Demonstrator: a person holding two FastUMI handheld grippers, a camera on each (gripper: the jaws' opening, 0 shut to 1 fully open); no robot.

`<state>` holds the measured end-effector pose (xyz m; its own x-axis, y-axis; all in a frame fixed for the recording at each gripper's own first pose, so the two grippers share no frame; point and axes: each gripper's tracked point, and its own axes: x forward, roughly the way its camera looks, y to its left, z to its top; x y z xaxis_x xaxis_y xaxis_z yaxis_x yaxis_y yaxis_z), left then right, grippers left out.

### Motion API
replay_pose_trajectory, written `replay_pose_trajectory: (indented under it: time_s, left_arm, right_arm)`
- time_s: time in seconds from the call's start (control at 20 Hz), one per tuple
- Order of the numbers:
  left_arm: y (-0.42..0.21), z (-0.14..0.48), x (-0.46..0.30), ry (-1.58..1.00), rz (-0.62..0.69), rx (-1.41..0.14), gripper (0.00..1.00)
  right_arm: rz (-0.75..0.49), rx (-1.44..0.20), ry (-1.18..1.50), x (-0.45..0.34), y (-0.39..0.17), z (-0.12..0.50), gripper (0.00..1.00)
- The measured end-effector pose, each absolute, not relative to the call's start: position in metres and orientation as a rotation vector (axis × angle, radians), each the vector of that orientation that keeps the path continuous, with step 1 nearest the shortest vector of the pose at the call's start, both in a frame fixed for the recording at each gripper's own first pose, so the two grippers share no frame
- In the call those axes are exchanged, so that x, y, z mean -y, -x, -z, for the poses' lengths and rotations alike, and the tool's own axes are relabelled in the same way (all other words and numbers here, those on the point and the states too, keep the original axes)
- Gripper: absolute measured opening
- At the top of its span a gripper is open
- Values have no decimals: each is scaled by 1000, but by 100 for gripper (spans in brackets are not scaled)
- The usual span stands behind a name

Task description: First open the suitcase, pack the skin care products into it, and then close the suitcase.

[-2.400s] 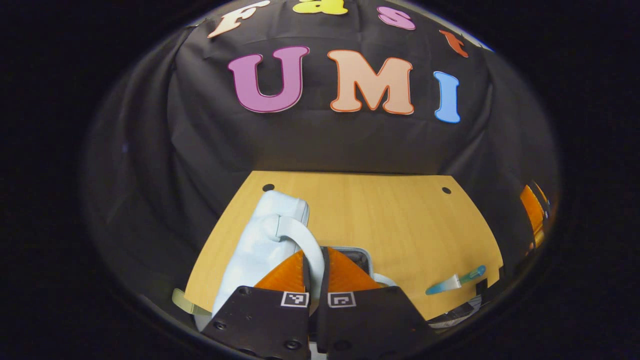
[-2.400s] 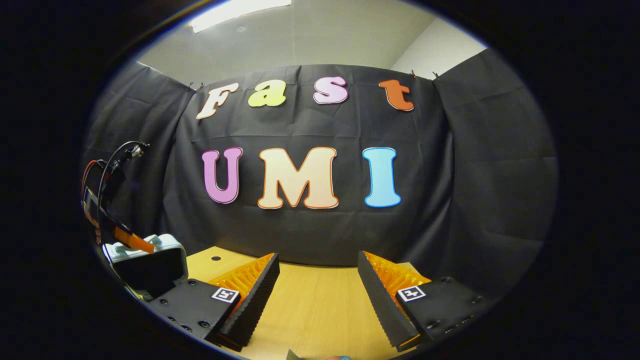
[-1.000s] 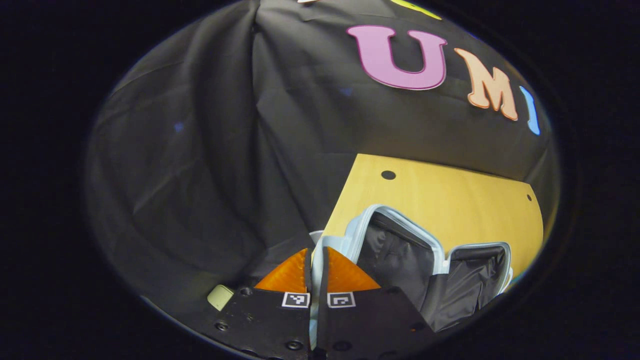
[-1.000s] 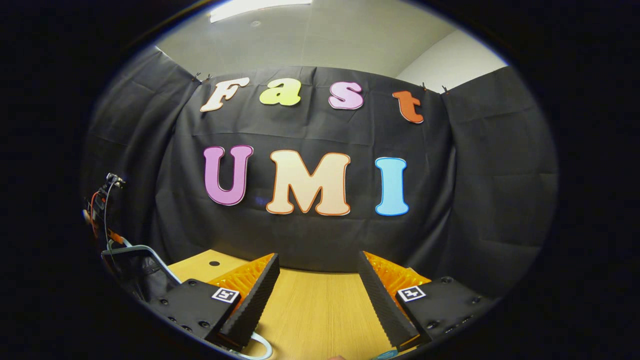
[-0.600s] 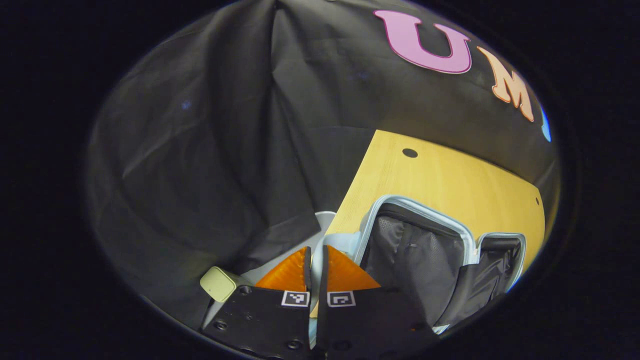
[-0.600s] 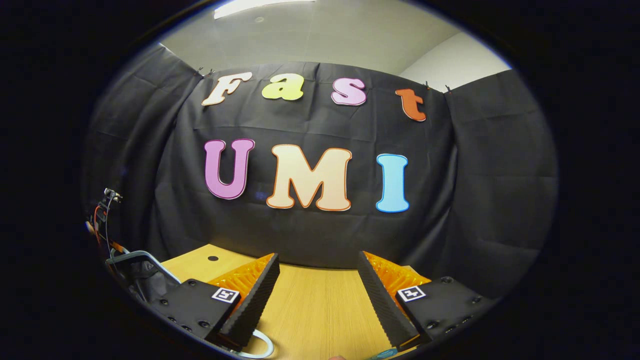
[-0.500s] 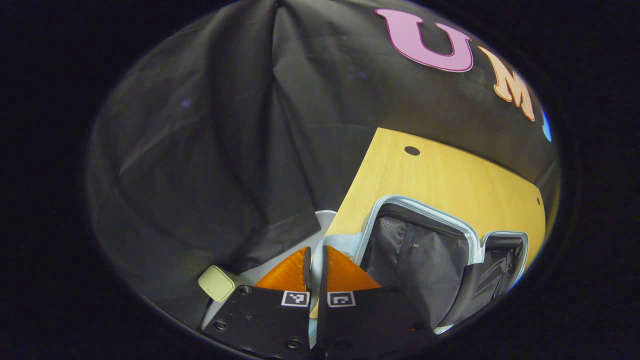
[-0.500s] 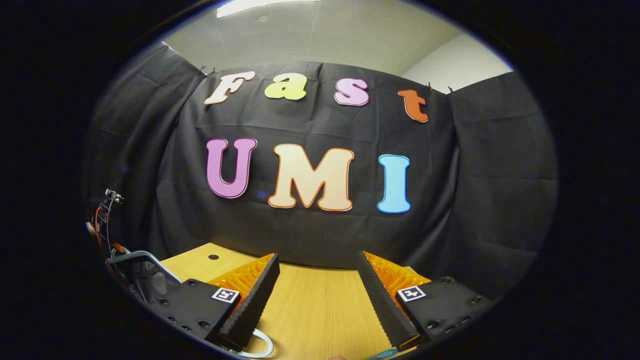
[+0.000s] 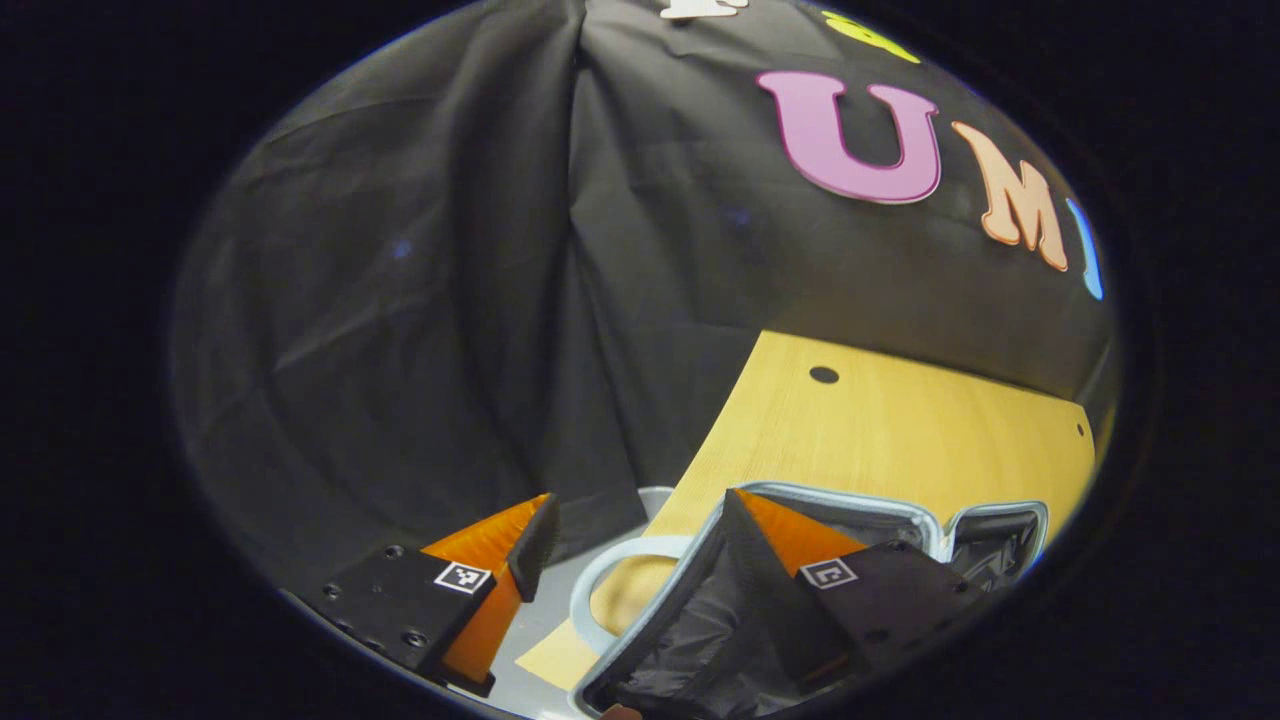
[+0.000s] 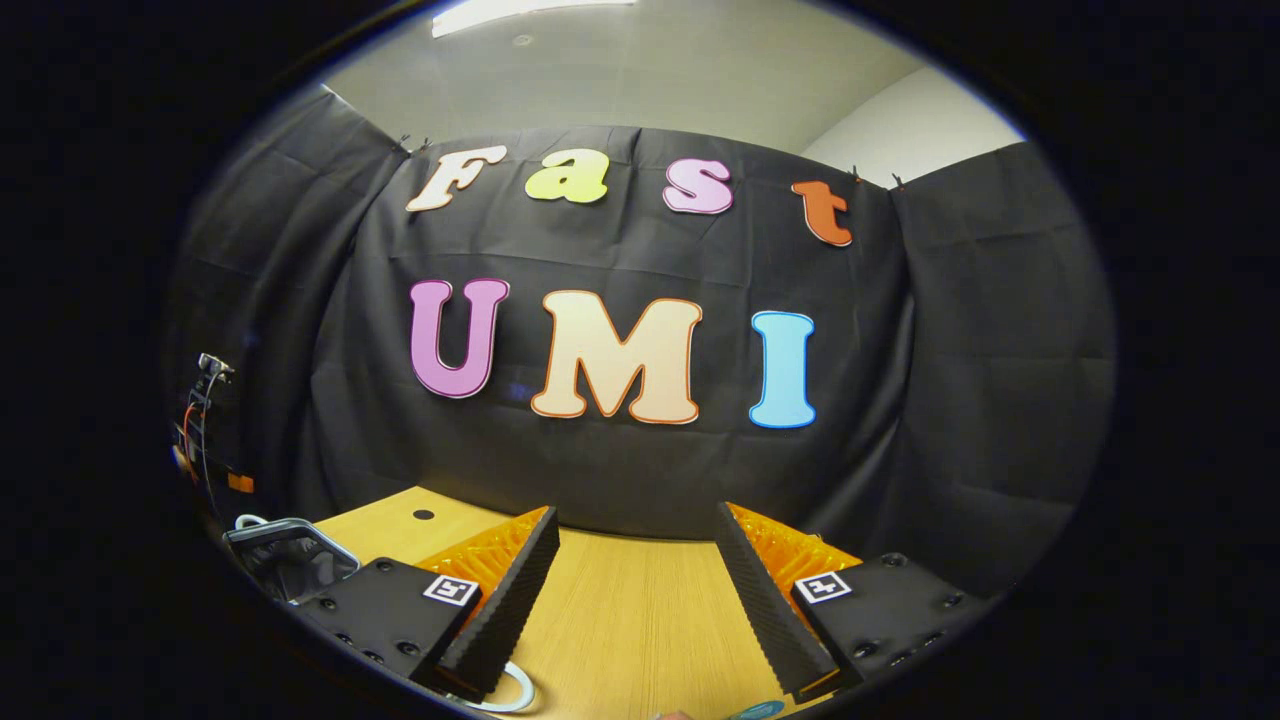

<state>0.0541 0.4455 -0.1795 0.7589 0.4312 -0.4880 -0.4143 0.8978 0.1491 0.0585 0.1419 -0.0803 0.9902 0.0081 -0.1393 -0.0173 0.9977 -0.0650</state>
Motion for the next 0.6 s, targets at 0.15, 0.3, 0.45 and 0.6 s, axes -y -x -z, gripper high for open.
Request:
replay_pose_trajectory:
  time_s: [0.15, 0.3, 0.45, 0.6]
  left_arm:
    - [-53, 153, -408, -44, -443, -453, 96]
    - [-59, 132, -354, -61, -383, -391, 95]
    - [-62, 110, -295, -54, -323, -338, 95]
    - [-64, 102, -240, -27, -270, -296, 95]
  right_arm:
    - [-25, -129, 58, -129, -60, 79, 99]
    - [-44, -119, 54, -114, -61, 79, 96]
    - [-58, -94, 56, -94, -62, 77, 99]
    - [-67, -83, 56, -74, -61, 82, 99]
